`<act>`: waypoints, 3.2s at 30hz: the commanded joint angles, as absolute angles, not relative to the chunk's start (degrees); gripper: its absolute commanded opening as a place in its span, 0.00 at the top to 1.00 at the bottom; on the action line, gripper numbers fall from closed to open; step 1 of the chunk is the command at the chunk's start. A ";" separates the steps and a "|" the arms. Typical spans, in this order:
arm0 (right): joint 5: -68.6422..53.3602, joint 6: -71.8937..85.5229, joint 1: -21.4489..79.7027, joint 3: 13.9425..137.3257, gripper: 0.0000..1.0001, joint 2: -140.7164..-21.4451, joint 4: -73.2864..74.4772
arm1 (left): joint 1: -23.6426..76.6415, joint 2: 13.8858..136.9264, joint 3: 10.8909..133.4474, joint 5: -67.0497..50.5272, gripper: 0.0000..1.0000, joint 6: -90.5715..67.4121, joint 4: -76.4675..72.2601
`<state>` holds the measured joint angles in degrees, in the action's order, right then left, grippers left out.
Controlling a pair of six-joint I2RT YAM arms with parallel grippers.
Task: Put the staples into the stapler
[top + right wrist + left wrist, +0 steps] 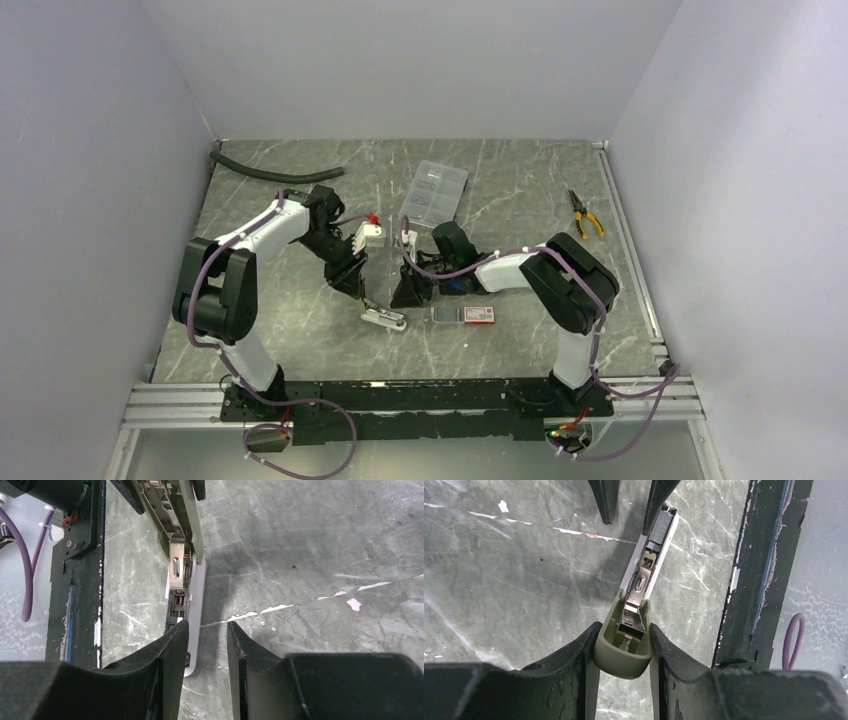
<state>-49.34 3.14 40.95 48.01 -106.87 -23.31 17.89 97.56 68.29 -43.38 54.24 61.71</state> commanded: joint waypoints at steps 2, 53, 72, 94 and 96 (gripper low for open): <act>-49.34 3.08 41.66 48.89 0.62 -105.82 -26.89 | 18.19 97.33 69.52 -45.15 0.97 53.88 61.36; -36.33 -3.78 45.11 51.88 0.86 -104.12 -19.74 | 18.19 96.60 68.73 -45.60 0.97 55.89 62.82; -39.44 -7.54 42.20 52.89 0.85 -102.40 -18.87 | 18.19 99.95 71.07 -45.35 0.97 54.95 65.45; -49.65 -13.69 31.81 58.33 0.73 -100.18 -4.61 | 17.78 92.99 68.97 -40.56 0.97 51.23 59.23; -50.73 -16.59 30.71 59.59 0.71 -99.56 -0.65 | 17.67 91.10 68.33 -39.96 0.97 50.94 57.69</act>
